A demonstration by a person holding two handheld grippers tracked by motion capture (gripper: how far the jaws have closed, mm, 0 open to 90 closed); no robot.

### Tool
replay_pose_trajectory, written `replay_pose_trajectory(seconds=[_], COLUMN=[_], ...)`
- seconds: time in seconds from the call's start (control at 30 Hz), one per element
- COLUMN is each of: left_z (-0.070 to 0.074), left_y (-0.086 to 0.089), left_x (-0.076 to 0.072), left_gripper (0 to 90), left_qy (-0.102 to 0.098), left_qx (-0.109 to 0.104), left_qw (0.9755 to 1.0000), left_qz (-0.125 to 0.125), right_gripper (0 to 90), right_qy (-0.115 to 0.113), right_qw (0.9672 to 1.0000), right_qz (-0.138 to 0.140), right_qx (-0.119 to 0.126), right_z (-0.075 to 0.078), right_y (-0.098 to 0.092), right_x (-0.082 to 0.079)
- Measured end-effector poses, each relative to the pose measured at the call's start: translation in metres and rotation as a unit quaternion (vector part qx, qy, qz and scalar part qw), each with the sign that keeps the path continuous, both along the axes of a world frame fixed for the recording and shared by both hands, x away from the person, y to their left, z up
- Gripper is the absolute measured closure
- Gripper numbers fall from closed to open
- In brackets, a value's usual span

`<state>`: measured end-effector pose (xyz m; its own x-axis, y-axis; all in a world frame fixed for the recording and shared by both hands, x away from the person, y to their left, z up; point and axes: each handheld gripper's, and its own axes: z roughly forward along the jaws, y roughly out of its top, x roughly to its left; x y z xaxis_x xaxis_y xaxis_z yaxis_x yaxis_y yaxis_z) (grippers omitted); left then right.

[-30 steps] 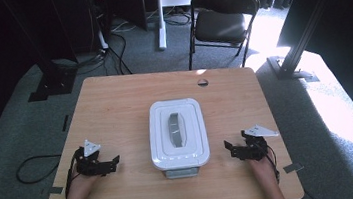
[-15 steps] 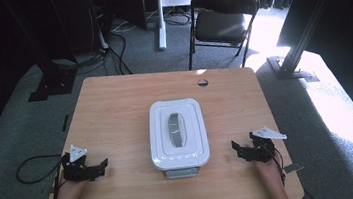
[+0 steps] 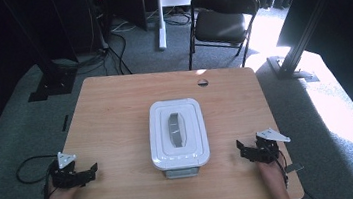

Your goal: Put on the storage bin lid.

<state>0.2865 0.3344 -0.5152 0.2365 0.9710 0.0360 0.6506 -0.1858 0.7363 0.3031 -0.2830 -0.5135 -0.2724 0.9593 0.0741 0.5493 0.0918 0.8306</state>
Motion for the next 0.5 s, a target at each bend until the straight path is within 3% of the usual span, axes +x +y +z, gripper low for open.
replay_pose_trajectory(seconds=[0.23, 0.5], left_z=[0.001, -0.002], left_y=[0.008, 0.016], left_x=[-0.007, -0.012], left_gripper=[0.5, 0.5], left_qy=[-0.001, 0.005], left_qx=[0.005, 0.019], left_qw=[0.9997, 0.9978], left_qz=[0.024, 0.063], right_gripper=[13.2, 13.2], right_qy=[0.002, 0.016], right_qw=[0.9996, 0.9983], right_qz=[-0.029, -0.052], right_qx=[0.004, -0.021], right_z=[-0.001, -0.008], right_y=[-0.009, -0.012], right_x=[-0.004, -0.010])
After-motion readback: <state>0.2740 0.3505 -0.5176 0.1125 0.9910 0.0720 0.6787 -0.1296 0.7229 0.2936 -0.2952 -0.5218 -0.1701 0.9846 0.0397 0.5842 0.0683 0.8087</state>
